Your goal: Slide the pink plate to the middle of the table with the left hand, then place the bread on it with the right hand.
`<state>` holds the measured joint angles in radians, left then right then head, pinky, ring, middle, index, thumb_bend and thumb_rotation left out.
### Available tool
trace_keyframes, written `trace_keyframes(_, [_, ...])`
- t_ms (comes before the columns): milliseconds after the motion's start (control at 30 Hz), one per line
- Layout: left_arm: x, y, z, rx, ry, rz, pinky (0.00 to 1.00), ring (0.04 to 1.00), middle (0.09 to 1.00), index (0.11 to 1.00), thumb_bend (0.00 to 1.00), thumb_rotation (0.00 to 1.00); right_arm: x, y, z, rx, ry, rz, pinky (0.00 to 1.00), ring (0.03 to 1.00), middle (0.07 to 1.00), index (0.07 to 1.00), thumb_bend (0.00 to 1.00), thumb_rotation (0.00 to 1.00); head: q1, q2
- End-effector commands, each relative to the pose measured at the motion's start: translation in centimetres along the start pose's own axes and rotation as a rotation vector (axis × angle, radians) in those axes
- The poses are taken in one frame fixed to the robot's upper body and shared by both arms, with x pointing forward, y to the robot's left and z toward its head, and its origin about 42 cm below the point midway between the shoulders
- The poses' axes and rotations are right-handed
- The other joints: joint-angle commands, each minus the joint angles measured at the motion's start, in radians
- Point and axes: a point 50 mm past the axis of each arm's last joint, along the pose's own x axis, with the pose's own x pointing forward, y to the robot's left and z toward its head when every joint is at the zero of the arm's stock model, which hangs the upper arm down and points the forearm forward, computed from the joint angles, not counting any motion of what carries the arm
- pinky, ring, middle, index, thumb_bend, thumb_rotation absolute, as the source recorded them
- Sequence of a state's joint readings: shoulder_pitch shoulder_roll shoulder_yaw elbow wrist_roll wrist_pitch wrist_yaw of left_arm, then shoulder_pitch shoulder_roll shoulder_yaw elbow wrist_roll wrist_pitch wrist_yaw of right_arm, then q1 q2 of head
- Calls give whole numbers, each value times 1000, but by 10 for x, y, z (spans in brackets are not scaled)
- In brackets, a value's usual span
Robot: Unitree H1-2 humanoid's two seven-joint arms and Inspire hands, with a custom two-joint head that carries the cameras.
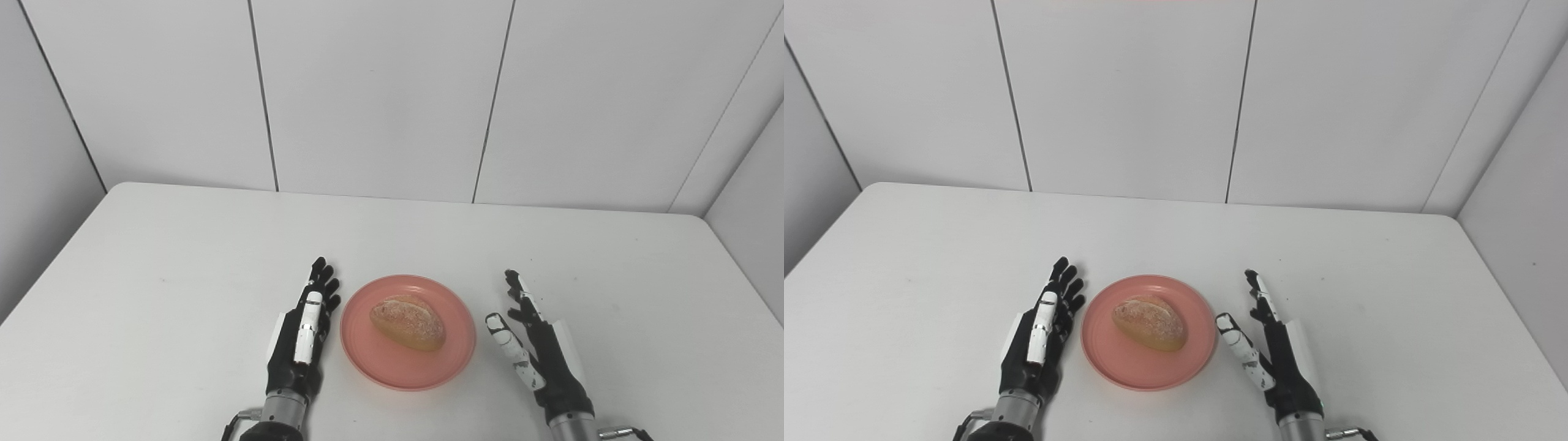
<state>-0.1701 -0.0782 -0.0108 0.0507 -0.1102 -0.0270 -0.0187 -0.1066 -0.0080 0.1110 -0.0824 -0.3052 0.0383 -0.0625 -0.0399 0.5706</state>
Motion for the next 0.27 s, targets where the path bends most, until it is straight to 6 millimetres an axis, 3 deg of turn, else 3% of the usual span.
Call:
trace_keyframes(0, [-9,10,-7,34,-5,29,963,976,988,974,381,999,4,-1,13,52,-75,-27,856,928,948,947,479,1000,1,3])
trace_keyframes(233, [-11,15,-6,51,-13,31,948,969,986,972,372,1000,5,10,11,239,-42,-35,873,912,931,927,306,1000,-3,11])
